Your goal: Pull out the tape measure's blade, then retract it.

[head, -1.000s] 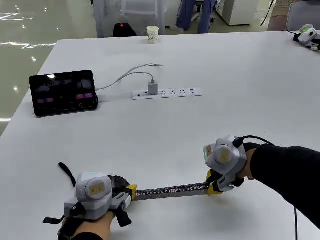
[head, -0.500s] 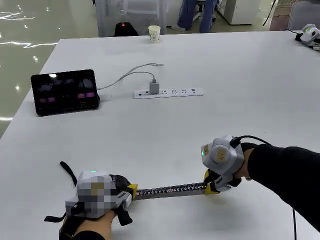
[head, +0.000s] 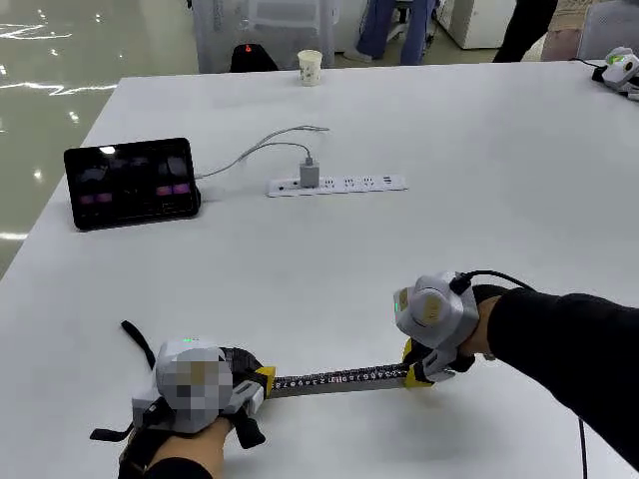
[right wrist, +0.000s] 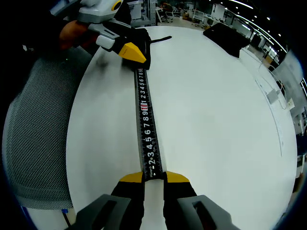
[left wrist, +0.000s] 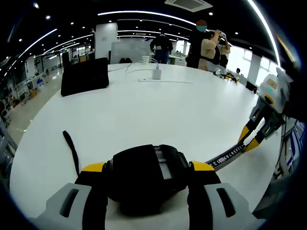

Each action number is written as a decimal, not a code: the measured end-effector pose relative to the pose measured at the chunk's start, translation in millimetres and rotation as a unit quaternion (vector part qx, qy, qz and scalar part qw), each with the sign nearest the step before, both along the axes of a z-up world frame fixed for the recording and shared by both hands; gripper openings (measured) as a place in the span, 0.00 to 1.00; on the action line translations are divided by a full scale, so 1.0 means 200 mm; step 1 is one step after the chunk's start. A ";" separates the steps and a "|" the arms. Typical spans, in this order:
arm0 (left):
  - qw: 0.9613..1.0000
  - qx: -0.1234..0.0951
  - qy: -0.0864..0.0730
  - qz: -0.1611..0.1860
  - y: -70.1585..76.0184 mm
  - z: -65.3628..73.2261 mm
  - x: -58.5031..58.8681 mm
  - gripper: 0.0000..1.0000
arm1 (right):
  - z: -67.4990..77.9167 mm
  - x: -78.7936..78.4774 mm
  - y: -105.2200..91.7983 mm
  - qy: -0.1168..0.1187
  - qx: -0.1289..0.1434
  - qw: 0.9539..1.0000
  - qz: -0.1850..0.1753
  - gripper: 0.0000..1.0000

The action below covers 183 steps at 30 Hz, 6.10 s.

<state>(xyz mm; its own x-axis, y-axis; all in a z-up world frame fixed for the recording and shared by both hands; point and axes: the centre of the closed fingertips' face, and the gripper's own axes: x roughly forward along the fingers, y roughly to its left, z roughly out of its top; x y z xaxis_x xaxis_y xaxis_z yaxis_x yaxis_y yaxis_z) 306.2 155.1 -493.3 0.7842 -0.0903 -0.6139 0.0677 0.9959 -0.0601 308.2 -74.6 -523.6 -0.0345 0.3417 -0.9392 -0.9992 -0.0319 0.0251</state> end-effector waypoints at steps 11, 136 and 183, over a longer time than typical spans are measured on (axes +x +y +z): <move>1.000 0.001 0.001 0.000 0.00 0.00 0.00 0.63 | 0.00 0.00 0.02 -0.001 0.006 1.000 -0.008 0.11; 1.000 -0.001 0.023 -0.001 0.00 -0.01 0.00 0.63 | 0.00 -0.03 0.32 0.001 0.025 0.999 0.027 0.11; 1.000 0.000 0.027 -0.002 -0.01 -0.01 0.00 0.63 | 0.00 -0.04 0.44 0.009 0.056 0.998 0.016 0.11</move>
<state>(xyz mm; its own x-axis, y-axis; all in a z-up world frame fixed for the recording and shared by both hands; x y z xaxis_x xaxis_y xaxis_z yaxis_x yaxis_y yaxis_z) 305.3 154.0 -495.3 0.7500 -0.0929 -0.6549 0.0675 0.9957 -0.0640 299.3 13.1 -524.3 -0.0645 0.4421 -0.8946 -0.9969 -0.0681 0.0383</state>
